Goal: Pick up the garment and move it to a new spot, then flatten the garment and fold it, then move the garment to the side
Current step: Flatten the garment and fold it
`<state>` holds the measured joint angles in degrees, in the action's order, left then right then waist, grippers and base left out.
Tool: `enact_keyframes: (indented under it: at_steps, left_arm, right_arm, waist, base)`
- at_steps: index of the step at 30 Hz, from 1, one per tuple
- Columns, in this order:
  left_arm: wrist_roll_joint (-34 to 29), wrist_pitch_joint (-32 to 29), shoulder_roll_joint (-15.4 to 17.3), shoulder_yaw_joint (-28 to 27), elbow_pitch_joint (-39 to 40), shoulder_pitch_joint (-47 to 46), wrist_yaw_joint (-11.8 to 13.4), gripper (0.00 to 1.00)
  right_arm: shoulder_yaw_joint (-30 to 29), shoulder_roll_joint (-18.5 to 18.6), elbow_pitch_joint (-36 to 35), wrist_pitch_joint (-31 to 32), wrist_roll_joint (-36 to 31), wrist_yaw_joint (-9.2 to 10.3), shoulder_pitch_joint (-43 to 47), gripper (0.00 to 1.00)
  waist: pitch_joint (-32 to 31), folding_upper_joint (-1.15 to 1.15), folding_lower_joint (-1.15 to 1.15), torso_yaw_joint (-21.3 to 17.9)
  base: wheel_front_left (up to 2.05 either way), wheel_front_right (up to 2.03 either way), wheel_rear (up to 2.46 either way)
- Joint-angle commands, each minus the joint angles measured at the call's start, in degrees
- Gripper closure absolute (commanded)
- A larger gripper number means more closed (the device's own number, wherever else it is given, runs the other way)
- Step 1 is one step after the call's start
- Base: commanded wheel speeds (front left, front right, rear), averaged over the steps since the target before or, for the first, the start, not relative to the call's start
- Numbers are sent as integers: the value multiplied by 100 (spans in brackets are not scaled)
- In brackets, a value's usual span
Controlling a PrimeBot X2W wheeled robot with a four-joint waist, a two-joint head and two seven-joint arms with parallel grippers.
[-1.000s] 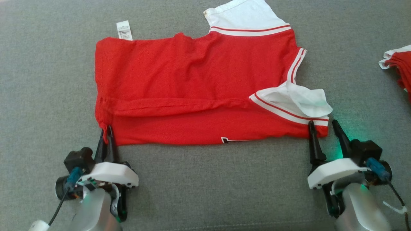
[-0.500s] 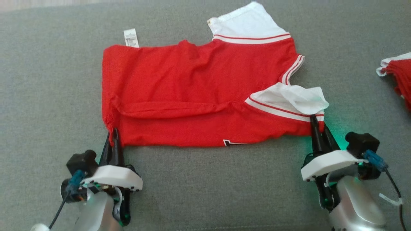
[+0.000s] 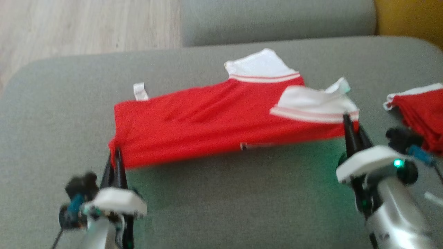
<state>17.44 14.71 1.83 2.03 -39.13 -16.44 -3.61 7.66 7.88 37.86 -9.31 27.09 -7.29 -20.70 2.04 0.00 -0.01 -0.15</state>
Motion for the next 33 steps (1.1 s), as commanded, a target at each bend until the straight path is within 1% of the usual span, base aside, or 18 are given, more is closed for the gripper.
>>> enact_keyframes:
  at_steps: [1,6,8,9,10,11,13,15,17,20,24,27,30,33]
  left_arm:
    - [62,29,105,-175,62,89,15,100]
    - [356,29,105,59,-174,666,47,100]
    - [433,29,105,152,-203,834,105,100]
    - [453,29,105,170,-181,888,137,59]
    - [467,29,105,190,-177,926,163,0]
    - [448,29,105,196,-147,935,201,0]
    - [386,29,105,153,-47,880,247,0]
    - [261,29,116,87,60,722,242,0]
    - [158,29,149,49,111,470,186,0]
    - [24,13,345,117,-115,-91,33,0]
    - [-74,-554,746,339,-619,-1066,-202,0]
    - [-48,-975,1040,510,-921,-1676,-327,0]
    - [50,-1218,1184,642,-1100,-1961,-369,0]
    - [271,-1483,1364,992,-1236,-2249,-383,0]
  right_arm:
    - [101,73,-100,57,83,-20,100,100]
    - [60,62,-120,184,278,-20,761,100]
    - [58,51,-131,182,289,-20,999,100]
    - [15,33,-132,159,305,-20,1084,100]
    - [-2,23,-148,124,289,-20,1140,9]
    - [-9,13,-167,98,263,-20,1172,0]
    - [-35,3,-233,38,203,-20,1157,0]
    - [-69,24,-329,-38,101,-20,1044,0]
    - [-104,56,-428,-103,-25,-20,872,0]
    - [-119,79,-573,-143,-168,-20,554,0]
    - [-42,81,-752,-128,-306,-20,70,0]
    - [43,59,-840,-103,-339,-20,-275,0]
    - [99,33,-859,-87,-319,-20,-457,0]
    - [226,47,-871,-98,-331,-20,-684,0]
  waist:
    - [-245,0,1,11]
    - [-333,0,1,53]
    - [-303,0,1,77]
    - [-276,0,1,89]
    - [-240,0,1,95]
    - [-207,0,1,98]
    - [-102,0,1,97]
    - [40,0,1,92]
    - [199,0,1,90]
    - [458,0,1,74]
    - [824,0,1,27]
    - [1096,0,1,-36]
    - [1246,0,1,-74]
    - [1428,0,1,-118]
  base:
    - [0,0,0]
    - [0,0,0]
    - [0,0,0]
    - [0,0,0]
    - [0,0,0]
    - [0,0,0]
    - [0,0,0]
    - [0,0,0]
    - [0,0,0]
    - [0,0,0]
    - [0,0,0]
    - [0,0,0]
    - [0,0,0]
    - [0,0,0]
